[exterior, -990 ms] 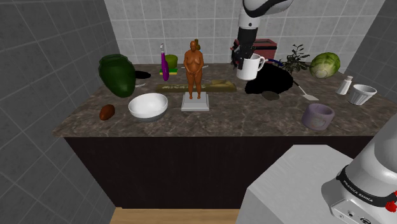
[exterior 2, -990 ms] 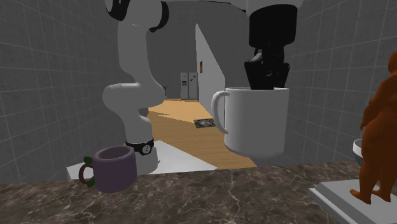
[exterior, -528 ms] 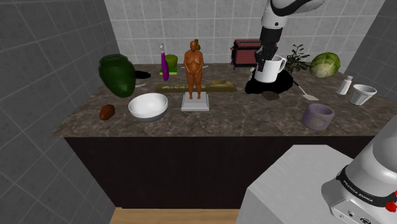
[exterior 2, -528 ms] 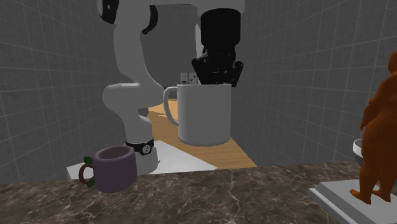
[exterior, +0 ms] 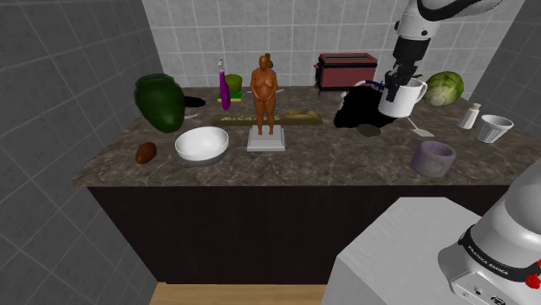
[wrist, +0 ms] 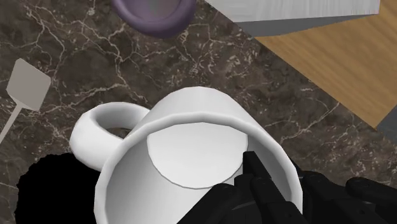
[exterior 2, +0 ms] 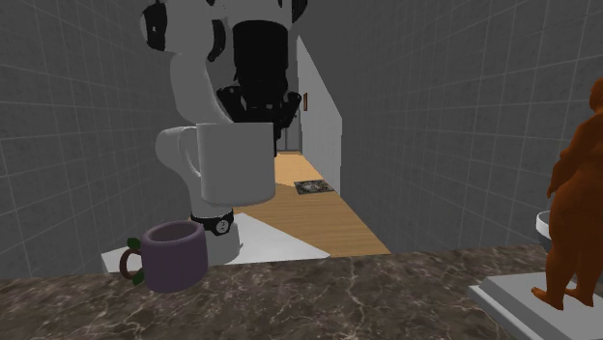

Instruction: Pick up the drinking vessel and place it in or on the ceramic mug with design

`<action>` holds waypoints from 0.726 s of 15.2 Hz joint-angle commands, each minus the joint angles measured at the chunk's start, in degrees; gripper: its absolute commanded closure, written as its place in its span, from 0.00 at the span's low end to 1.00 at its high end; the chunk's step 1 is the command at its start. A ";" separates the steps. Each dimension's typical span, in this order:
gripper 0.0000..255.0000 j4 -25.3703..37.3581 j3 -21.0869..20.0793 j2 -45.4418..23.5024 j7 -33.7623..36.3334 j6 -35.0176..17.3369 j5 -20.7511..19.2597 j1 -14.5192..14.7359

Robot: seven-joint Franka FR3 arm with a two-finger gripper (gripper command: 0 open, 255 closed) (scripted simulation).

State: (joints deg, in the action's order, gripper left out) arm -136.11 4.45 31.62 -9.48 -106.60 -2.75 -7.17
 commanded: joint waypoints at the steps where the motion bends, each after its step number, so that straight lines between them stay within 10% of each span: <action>1: 1.00 -2.76 1.13 4.02 -1.52 1.20 -0.84 -0.85; 11: 1.00 -11.82 8.22 22.70 -10.67 10.30 -7.45 -6.99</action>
State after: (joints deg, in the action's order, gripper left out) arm -147.41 11.67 52.43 -18.82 -97.57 -9.21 -13.32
